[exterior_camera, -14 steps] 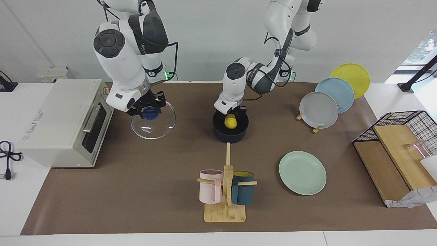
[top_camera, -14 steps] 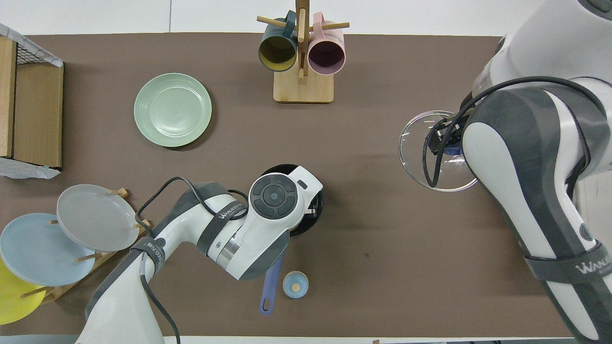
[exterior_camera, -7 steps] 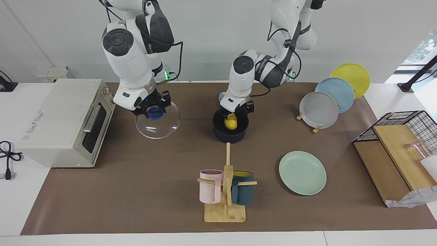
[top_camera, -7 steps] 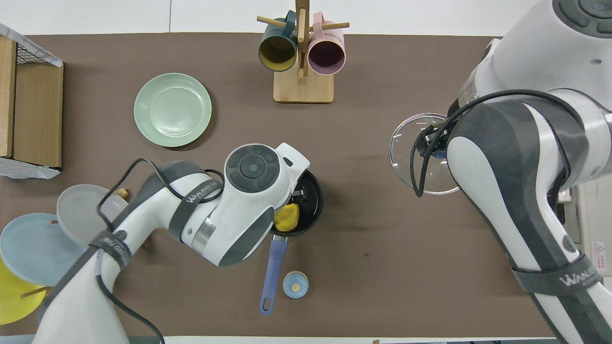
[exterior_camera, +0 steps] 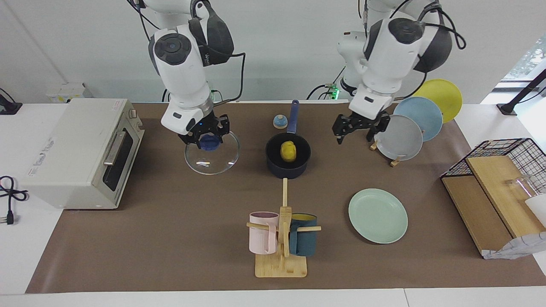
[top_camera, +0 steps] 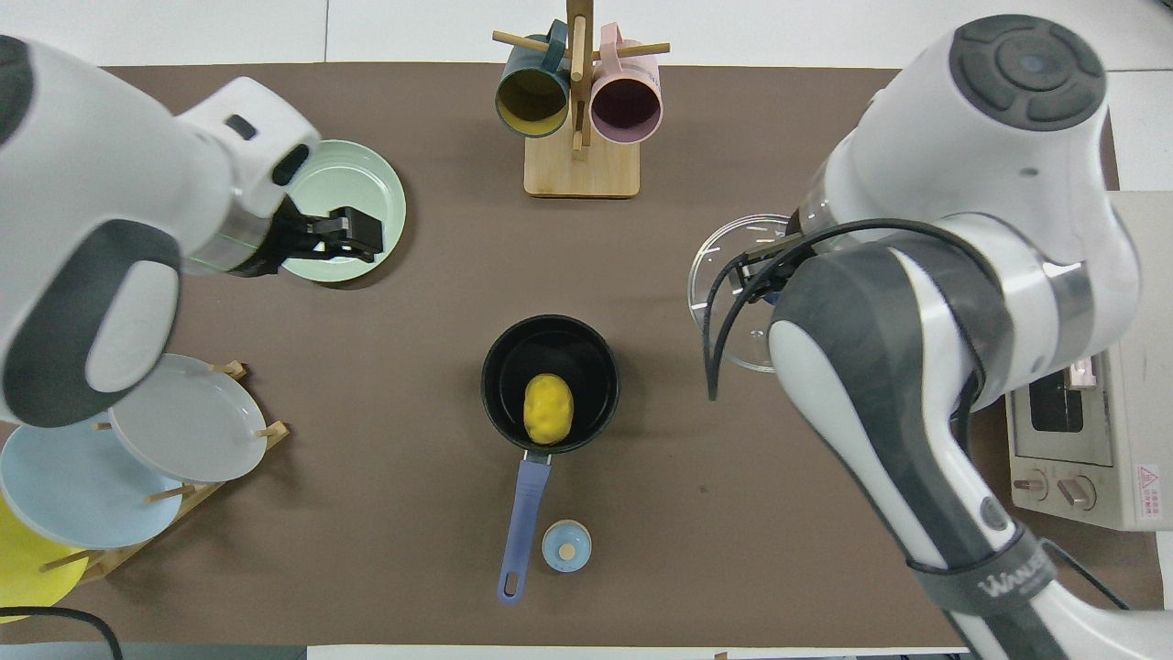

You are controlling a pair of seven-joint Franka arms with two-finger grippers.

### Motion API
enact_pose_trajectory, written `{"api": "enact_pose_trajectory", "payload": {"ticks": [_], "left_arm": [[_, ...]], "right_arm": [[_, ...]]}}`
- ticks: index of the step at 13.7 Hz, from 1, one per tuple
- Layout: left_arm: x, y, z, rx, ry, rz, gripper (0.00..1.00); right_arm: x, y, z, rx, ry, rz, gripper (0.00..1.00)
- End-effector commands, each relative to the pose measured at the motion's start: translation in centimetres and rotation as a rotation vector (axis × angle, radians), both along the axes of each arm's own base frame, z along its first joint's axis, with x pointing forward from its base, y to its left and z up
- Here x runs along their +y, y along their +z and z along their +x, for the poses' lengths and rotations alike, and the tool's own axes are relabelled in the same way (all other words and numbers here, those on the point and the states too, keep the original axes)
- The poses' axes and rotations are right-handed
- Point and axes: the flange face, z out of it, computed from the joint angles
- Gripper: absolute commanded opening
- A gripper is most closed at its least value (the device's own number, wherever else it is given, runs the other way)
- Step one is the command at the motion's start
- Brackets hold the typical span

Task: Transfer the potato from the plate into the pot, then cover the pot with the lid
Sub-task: 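Withdraw the left gripper while the right gripper carries the lid over the pot, then lower the glass lid onto the pot with the right gripper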

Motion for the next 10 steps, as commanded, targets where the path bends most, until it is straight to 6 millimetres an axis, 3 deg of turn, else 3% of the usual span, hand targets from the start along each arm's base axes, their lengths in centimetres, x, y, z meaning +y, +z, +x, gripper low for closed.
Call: {"api": "enact_pose_trajectory", "payload": {"ticks": [1, 3, 6, 7, 10], "left_arm": [[6.1, 0.8, 0.9, 0.008, -0.074, 0.013, 1.0], [8.3, 0.8, 1.0, 0.026, -0.092, 0.026, 1.0], [9.8, 4.1, 1.1, 0.041, -0.069, 0.028, 1.0], [10.0, 4.7, 1.0, 0.051, -0.067, 0.03, 1.0], [10.3, 4.5, 0.7, 0.06, -0.06, 0.034, 1.0]], "right_arm": [[9.4, -1.3, -2.9, -0.036, -0.076, 0.049, 0.0], [16.8, -2.8, -5.7, -0.067, -0.154, 0.064, 0.0], [24.7, -9.1, -9.1, -0.079, -0.121, 0.033, 0.0], [25.5, -10.2, -9.5, -0.112, -0.114, -0.009, 0.0], [25.3, -10.7, -9.3, -0.125, -0.109, -0.028, 0.0]]}}
